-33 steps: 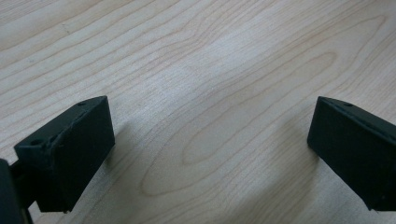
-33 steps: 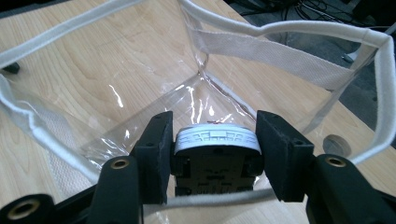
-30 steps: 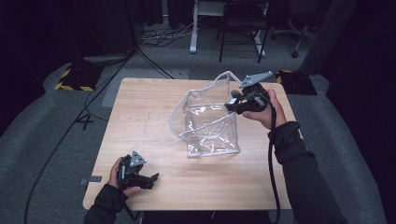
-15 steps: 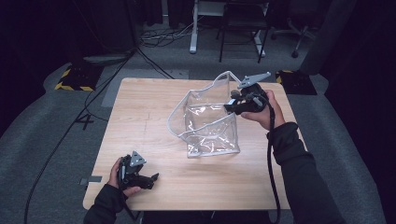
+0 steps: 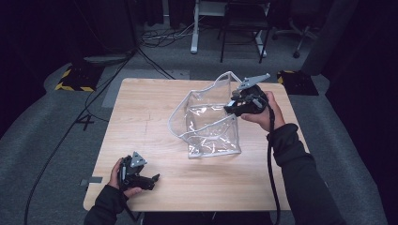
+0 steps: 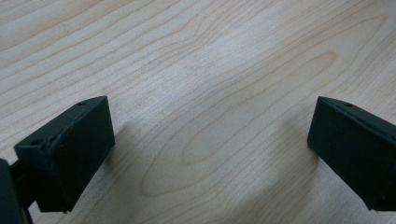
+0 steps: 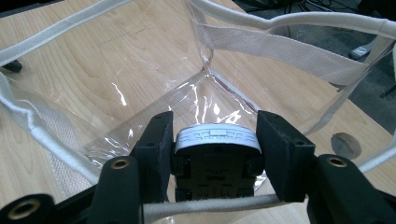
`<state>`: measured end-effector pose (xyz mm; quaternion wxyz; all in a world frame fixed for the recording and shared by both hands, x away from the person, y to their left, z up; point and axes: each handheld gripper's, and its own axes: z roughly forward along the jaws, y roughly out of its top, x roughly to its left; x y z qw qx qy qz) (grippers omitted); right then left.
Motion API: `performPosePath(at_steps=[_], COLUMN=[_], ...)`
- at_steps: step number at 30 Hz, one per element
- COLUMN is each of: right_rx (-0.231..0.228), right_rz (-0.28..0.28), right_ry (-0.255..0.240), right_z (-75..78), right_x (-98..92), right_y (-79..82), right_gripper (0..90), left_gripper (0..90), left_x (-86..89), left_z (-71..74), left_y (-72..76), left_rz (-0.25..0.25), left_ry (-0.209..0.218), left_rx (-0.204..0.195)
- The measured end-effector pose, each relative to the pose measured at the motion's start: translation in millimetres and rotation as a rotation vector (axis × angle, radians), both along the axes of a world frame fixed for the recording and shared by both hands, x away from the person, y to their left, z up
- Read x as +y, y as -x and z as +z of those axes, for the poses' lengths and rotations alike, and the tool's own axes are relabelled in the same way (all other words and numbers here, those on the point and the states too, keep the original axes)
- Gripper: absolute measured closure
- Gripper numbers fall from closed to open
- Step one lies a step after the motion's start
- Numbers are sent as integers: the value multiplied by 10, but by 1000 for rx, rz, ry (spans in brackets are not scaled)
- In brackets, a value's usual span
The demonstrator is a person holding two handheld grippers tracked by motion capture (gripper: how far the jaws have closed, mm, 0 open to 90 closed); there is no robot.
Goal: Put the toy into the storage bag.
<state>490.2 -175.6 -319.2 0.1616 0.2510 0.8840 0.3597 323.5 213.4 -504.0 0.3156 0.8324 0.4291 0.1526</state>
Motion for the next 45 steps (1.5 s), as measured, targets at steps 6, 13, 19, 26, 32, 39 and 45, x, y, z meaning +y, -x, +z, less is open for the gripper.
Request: performPosePath(at_steps=[6, 13, 19, 26, 32, 39, 45], right_rx=[-10, -16, -20, -58, -99, -127, -144], right_rz=[-3, 1, 4, 7, -5, -35, -66], right_ry=[-8, -20, -46, -88, -118, -144, -174], right_z=[11, 32, 22, 50, 86, 100, 117], right_x=[-1, 3, 0, -18, -51, -99, -163], right_y=[0, 5, 13, 63, 112, 137, 157], right_gripper=[466, 465, 459, 441, 388, 299, 252], left_gripper=[9, 8, 8, 8, 8, 8, 8], left_x=[0, 2, 1, 2, 1, 1, 1], left_z=[0, 2, 1, 2, 1, 1, 1], left_y=[0, 0, 0, 0, 0, 1, 1], left_rz=[0, -3, -1, -2, -1, -1, -1], left_ry=[0, 3, 2, 2, 2, 2, 2], left_rx=[0, 7, 4, 5, 4, 5, 4])
